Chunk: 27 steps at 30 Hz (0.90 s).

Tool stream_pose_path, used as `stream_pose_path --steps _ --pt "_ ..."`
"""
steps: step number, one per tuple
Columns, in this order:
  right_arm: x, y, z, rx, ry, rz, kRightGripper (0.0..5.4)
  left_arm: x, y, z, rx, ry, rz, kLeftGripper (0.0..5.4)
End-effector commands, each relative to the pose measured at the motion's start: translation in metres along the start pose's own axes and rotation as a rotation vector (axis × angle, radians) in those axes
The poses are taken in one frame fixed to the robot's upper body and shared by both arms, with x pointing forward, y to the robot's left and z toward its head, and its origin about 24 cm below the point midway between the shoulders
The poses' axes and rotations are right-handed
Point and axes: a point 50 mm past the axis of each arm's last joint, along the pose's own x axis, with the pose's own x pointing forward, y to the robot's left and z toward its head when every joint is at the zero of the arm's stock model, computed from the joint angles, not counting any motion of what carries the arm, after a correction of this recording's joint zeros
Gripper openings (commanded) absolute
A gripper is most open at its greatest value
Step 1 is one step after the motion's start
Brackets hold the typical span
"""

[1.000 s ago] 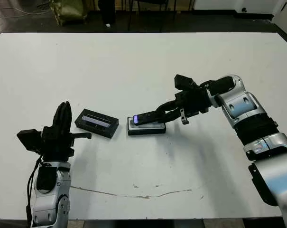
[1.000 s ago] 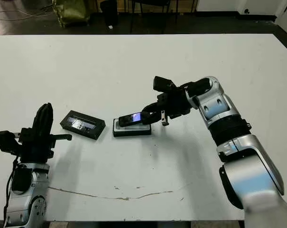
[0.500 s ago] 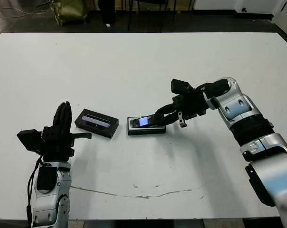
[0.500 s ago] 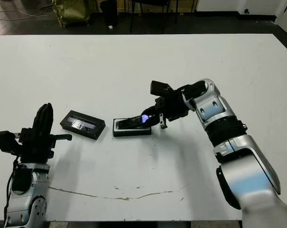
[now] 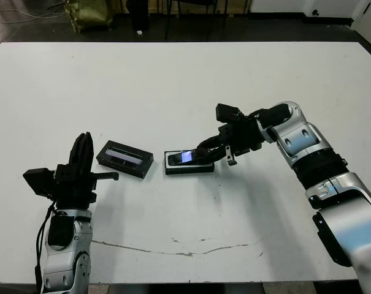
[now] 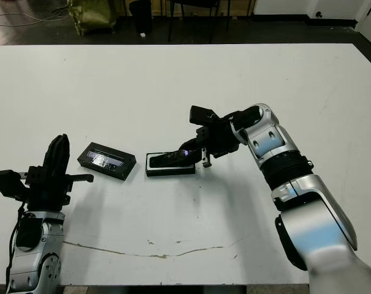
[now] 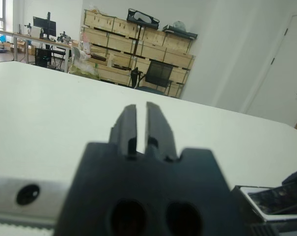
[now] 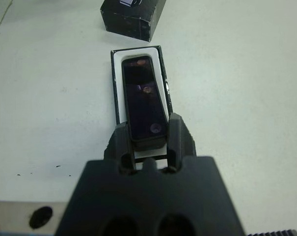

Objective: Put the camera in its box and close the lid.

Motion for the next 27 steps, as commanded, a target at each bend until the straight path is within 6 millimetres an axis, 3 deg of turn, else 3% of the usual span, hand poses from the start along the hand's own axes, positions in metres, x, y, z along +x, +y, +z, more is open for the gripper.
stream_pose_path --steps 1,7,13,27 --pt "0.009 0.004 0.001 -0.003 0.004 0.016 0.07 -0.004 0.003 -0.005 0.003 0.035 0.013 0.00" --pt "0.016 0.005 0.005 -0.021 0.009 0.033 0.07 -0.005 0.002 -0.005 0.005 0.038 0.014 0.00" --pt "0.011 0.003 0.005 0.025 0.027 0.004 0.07 -0.005 0.003 -0.005 -0.004 0.035 0.014 0.00" --pt "-0.002 -0.004 0.005 0.018 0.022 -0.049 3.07 -0.005 0.002 -0.005 0.001 0.044 0.016 0.00"
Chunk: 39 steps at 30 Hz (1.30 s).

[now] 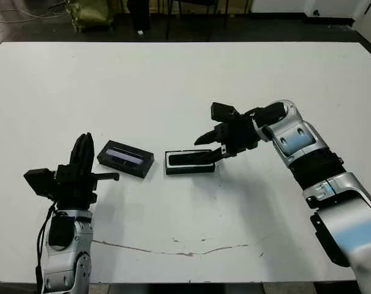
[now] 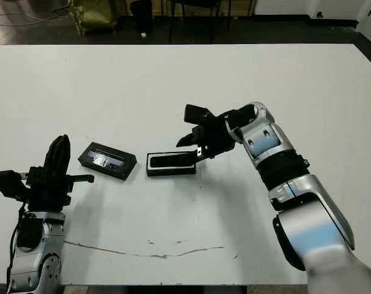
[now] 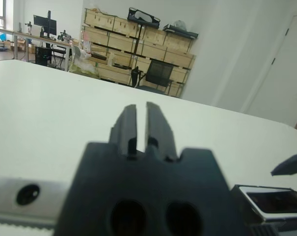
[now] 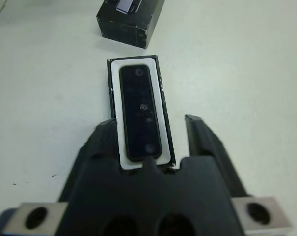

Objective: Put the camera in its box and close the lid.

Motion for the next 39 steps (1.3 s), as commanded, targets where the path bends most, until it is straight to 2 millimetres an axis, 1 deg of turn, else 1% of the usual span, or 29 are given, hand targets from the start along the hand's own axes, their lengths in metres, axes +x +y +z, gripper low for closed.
stream_pose_path --steps 1,6,10,13,18,21,24,27,30,32,34,39 --pt "-0.005 -0.003 -0.002 0.031 0.003 -0.017 3.28 -0.005 0.003 -0.004 0.007 0.040 0.016 0.00" --pt "-0.008 -0.003 -0.002 0.041 -0.014 -0.020 4.40 -0.005 0.003 -0.005 0.008 0.034 0.012 0.00" --pt "-0.014 -0.005 0.001 0.019 -0.042 -0.042 5.30 -0.005 0.003 -0.005 0.002 0.038 0.013 0.00" --pt "-0.019 -0.006 0.005 0.028 -0.089 -0.056 5.38 -0.005 0.002 -0.005 0.005 0.038 0.014 0.00" --pt "-0.029 -0.007 0.009 0.096 -0.231 -0.122 5.38 -0.006 0.002 -0.005 0.003 0.036 0.015 0.00" --pt "-0.033 -0.002 0.010 0.122 -0.318 -0.232 5.03 -0.006 0.002 -0.005 0.006 0.034 0.016 0.00" --pt "-0.031 0.005 0.011 0.109 -0.372 -0.368 4.32 -0.005 0.002 -0.006 0.009 0.033 0.010 0.00" --pt "-0.027 0.016 0.012 0.006 -0.378 -0.539 3.64 -0.005 0.002 -0.006 0.004 0.038 0.009 0.00" --pt "-0.022 0.028 0.015 -0.158 -0.348 -0.666 2.96 -0.006 0.002 -0.006 0.005 0.038 0.012 0.00" --pt "-0.017 0.037 0.017 -0.271 -0.330 -0.710 2.52 -0.006 0.002 -0.006 0.010 0.041 0.017 0.00" --pt "-0.013 0.045 0.017 -0.343 -0.310 -0.733 2.08 -0.006 0.002 -0.006 0.011 0.046 0.022 0.00" --pt "-0.005 0.056 0.011 -0.365 -0.283 -0.751 0.94 -0.006 0.002 -0.006 0.015 0.045 0.017 0.00"
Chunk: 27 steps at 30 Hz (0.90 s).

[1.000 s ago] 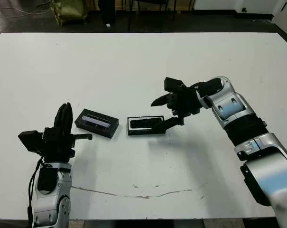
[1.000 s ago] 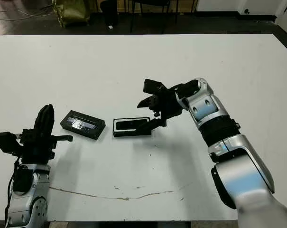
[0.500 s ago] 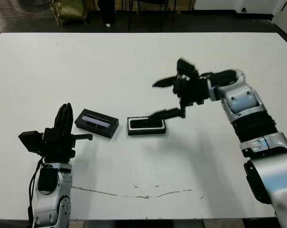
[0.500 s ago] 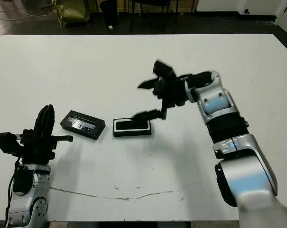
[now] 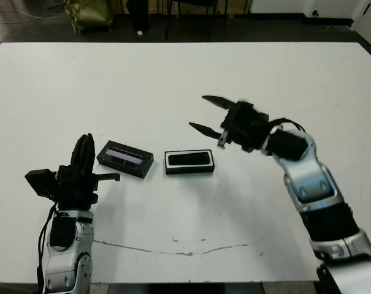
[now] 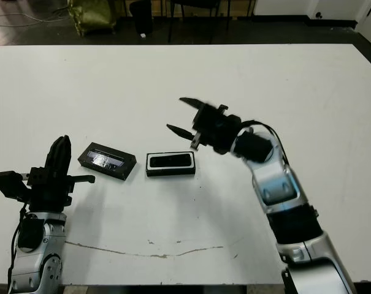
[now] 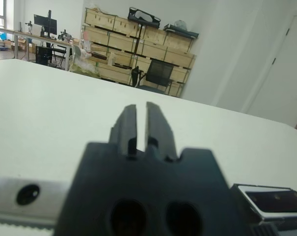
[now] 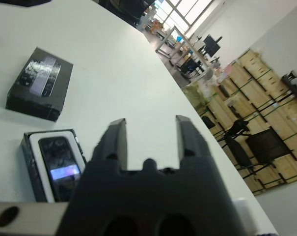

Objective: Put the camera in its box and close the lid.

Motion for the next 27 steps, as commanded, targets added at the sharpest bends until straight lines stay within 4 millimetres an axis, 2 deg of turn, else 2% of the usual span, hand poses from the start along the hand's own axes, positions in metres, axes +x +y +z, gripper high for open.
stream_pose_path --steps 1,4,18,27 --pt "-0.004 0.011 -0.007 0.002 0.042 0.009 0.72 -0.005 0.003 -0.005 0.014 0.041 0.009 0.00" --pt "-0.005 0.018 -0.010 0.034 0.058 0.004 0.03 -0.005 0.003 -0.005 0.012 0.041 0.010 0.00" --pt "-0.004 0.044 -0.026 0.198 0.198 0.037 0.01 -0.004 0.002 -0.004 0.012 0.046 0.003 0.00" --pt "-0.009 0.060 -0.039 0.217 0.266 0.094 0.01 -0.004 0.002 -0.004 0.008 0.050 0.010 0.00"
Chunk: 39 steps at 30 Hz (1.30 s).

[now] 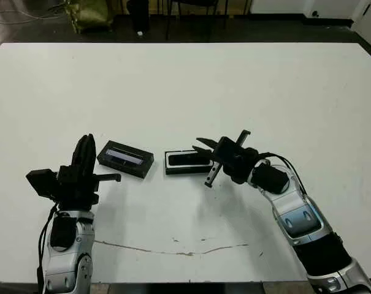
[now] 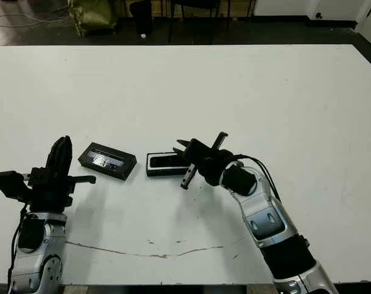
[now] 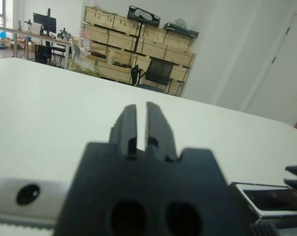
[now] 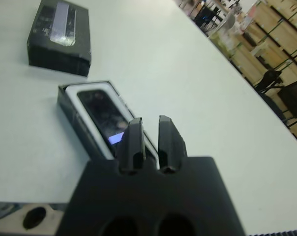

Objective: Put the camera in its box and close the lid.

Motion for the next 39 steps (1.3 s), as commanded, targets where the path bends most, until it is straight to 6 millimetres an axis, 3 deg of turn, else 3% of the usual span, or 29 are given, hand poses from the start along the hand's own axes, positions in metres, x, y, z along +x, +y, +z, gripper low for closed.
stream_pose_path --steps 1,9,22,33,39 --pt "-0.004 0.010 -0.015 0.025 0.069 0.037 0.01 -0.004 0.003 -0.003 0.015 0.034 0.013 0.00" --pt "-0.011 0.018 -0.031 0.050 0.131 0.082 0.01 -0.004 0.004 -0.004 0.014 0.021 0.006 0.00" --pt "-0.028 0.003 -0.043 0.050 0.148 0.036 0.01 -0.004 0.004 -0.004 0.010 0.024 0.006 0.00" --pt "-0.066 -0.042 -0.005 0.312 -0.157 -0.317 0.01 -0.002 0.006 -0.001 0.023 0.006 -0.008 0.00" --pt "-0.091 -0.047 -0.007 0.452 -0.275 -0.382 0.01 0.002 0.013 0.017 0.116 -0.056 -0.053 0.00"
